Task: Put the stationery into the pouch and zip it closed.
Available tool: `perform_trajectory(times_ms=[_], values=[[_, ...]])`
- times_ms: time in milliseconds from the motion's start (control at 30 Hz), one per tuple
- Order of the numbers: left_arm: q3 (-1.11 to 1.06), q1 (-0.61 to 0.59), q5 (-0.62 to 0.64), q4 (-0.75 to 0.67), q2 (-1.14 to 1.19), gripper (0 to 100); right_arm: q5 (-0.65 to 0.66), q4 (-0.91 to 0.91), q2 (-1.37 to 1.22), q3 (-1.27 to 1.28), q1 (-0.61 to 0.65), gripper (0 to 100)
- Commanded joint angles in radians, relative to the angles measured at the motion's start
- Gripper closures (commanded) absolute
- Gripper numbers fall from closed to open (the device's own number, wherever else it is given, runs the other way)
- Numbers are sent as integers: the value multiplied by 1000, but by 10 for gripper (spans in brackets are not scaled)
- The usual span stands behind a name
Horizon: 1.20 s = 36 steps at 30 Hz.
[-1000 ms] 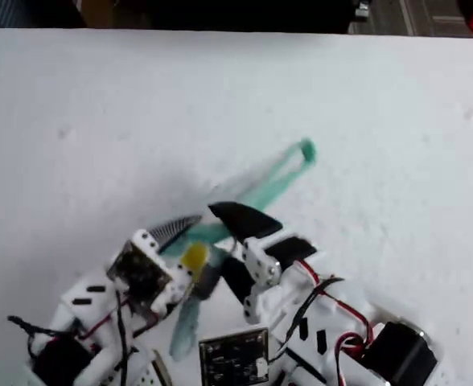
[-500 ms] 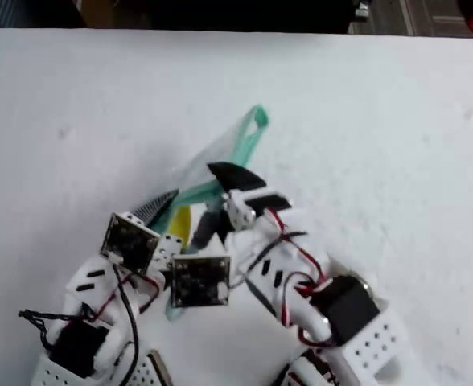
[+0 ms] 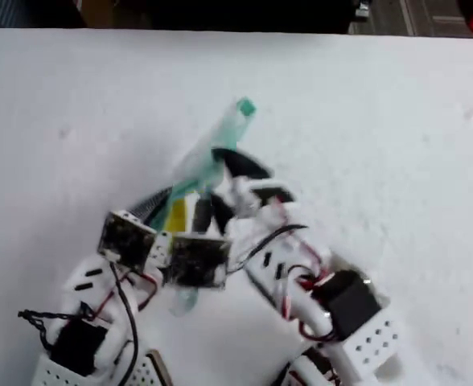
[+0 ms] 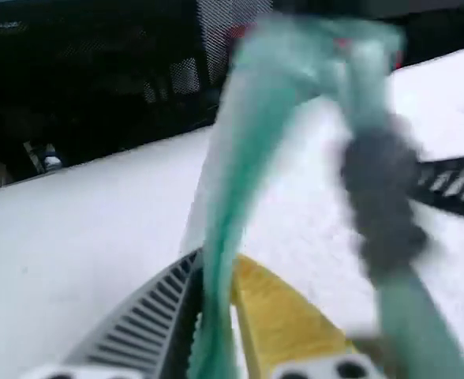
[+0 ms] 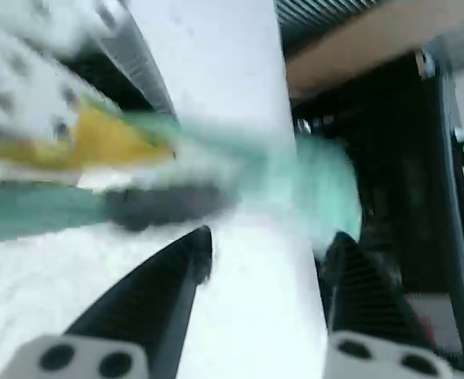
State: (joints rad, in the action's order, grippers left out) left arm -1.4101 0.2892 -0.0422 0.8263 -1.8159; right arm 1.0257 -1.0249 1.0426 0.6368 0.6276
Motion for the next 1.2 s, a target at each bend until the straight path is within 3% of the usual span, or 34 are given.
perform_trajectory(times_ms=[0, 167, 267, 400, 567, 967, 1167], values=[[15, -15, 20, -41, -12, 977, 14, -5, 21, -11, -130, 749], [17, -15, 20, -41, -12, 977, 38, 44, 28, -3, -242, 751], [15, -15, 20, -41, -12, 977, -98, 116, 31, -21, -242, 780], [14, -15, 20, -41, -12, 977, -390, 48, 16, -75, -101, 820], [14, -15, 20, -38, -12, 977, -563, 10, -56, -75, 67, 779], [14, -15, 20, -35, -12, 977, -658, 136, -220, -132, 70, 784], [14, -13, 20, -34, -12, 977, -649, 139, -237, -170, 82, 936]])
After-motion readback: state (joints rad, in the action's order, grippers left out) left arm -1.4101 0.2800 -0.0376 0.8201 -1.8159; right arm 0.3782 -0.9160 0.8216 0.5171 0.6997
